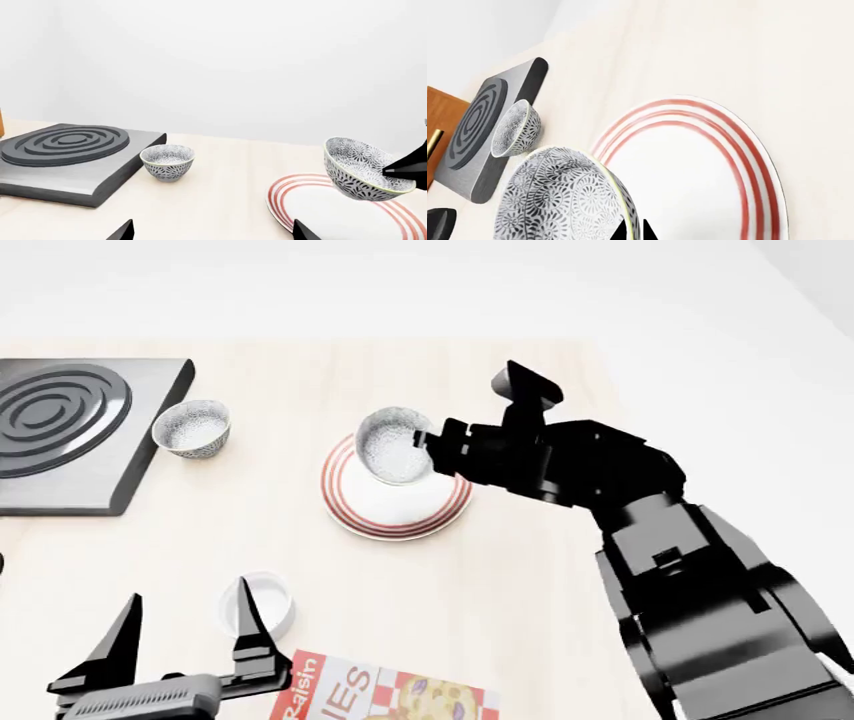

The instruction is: Pick the akita bowl next to the cookies box and place it on the plate.

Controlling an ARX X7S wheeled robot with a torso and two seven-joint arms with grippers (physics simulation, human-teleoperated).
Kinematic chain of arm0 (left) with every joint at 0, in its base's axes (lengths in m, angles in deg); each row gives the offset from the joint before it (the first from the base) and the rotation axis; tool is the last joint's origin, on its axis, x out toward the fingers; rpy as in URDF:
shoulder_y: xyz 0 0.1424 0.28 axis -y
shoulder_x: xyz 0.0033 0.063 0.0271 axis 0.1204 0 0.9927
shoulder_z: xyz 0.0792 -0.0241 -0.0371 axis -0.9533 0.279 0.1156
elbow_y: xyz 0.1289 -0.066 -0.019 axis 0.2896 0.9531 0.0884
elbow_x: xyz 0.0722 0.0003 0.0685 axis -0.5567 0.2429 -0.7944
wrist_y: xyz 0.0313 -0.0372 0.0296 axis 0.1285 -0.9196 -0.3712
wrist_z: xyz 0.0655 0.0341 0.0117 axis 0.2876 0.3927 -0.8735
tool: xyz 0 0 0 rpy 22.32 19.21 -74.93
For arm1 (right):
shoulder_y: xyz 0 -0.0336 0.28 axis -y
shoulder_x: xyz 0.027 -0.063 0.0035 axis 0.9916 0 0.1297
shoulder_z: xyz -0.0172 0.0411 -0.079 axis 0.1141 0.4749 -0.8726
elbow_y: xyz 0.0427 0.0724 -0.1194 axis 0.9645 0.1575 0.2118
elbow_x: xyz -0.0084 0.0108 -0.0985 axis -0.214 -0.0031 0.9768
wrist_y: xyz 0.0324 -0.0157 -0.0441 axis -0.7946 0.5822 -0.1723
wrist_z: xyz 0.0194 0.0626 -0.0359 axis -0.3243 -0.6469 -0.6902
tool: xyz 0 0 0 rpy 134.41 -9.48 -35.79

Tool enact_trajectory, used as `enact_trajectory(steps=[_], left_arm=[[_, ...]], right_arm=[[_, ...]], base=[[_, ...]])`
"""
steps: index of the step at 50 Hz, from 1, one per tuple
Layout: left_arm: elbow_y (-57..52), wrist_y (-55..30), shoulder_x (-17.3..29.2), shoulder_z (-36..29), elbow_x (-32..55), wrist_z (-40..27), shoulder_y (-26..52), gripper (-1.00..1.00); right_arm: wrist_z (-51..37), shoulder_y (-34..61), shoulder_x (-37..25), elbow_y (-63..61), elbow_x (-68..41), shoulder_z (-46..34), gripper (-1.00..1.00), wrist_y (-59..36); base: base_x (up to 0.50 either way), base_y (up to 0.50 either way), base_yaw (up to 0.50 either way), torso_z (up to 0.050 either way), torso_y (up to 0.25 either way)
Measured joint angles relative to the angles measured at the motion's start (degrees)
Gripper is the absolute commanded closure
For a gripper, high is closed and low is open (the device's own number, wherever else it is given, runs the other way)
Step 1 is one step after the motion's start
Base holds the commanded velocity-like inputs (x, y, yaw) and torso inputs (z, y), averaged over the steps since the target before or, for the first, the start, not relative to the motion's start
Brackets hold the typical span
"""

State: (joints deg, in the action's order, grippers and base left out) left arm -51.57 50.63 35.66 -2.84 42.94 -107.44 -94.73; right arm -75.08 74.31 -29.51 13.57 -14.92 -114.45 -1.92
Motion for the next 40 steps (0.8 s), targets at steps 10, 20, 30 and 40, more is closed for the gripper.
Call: enact_trajectory(steps=[10,20,30,40], left_arm=[[-0.02,0.73,0.26,-0.3,0.46,0.35,-0.39,-1.0],[-0.29,1.27,0.67,-0.93,0.9,1.0,-0.96,-1.0],[-0.26,1.77,1.08,-1.2,1.37,1.48,-1.12,-1.0],[0.32,2.42,1.19,-1.24,1.8,1.64,-1.22,-1.0]], right_arm=[[-0.55,0.34,0.01,0.0,-9.87,-11.32,1.0,1.57],[-0.86,0.42,0.0,0.0,-8.57,-7.99,1.0,3.15],[-1.83,0.48,0.0,0.0,-7.35,-2.3,1.0,4.66],[-4.81,-0.65,0.02,0.0,-8.9,-2.13,1.0,5.67]], base=[[0.0,0.0,0.0,0.011,-0.155],[0.0,0.0,0.0,0.0,0.0],[0.0,0.0,0.0,0.0,0.0],[0.0,0.0,0.0,0.0,0.0]])
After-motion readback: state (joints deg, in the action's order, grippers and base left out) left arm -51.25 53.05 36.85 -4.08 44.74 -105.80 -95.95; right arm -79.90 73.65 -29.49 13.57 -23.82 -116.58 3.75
